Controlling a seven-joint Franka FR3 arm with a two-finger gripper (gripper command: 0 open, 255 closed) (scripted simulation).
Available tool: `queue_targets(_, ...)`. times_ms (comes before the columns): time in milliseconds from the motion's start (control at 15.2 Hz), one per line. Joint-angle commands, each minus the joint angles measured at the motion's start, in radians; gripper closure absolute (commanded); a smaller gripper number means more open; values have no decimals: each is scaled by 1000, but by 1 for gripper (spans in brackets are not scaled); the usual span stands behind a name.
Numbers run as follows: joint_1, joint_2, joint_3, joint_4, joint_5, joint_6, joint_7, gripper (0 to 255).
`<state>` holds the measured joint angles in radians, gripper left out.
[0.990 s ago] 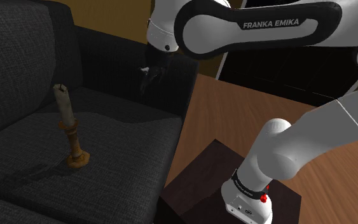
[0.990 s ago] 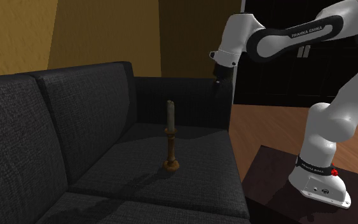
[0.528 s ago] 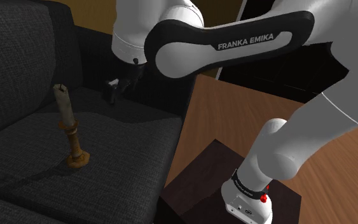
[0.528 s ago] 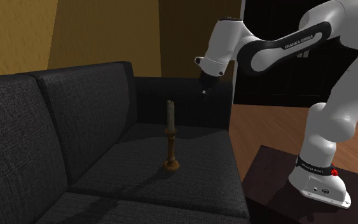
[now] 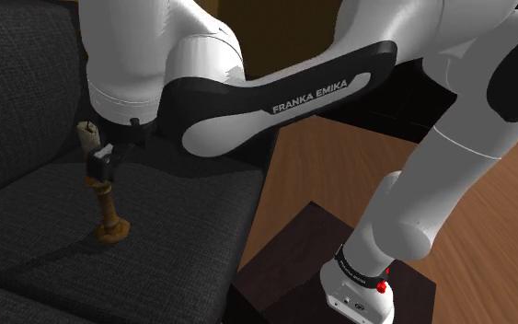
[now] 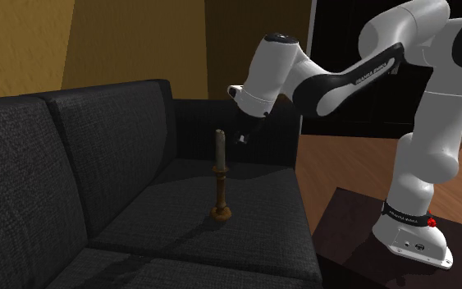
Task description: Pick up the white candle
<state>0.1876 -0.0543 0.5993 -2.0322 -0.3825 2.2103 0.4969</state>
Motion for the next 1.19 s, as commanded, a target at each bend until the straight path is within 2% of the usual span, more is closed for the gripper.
queue_targets(0,17,78,31,61,-87,-11,52,0)
queue_targets(66,27,105,38,82,-119,-16,70,0)
queue_targets(660,33,145,29,25,-181,58,135,0)
queue_targets(726,34,146,29,24,-182,58,137,255)
queue_targets(1122,35,148,30,25,-184,58,139,255)
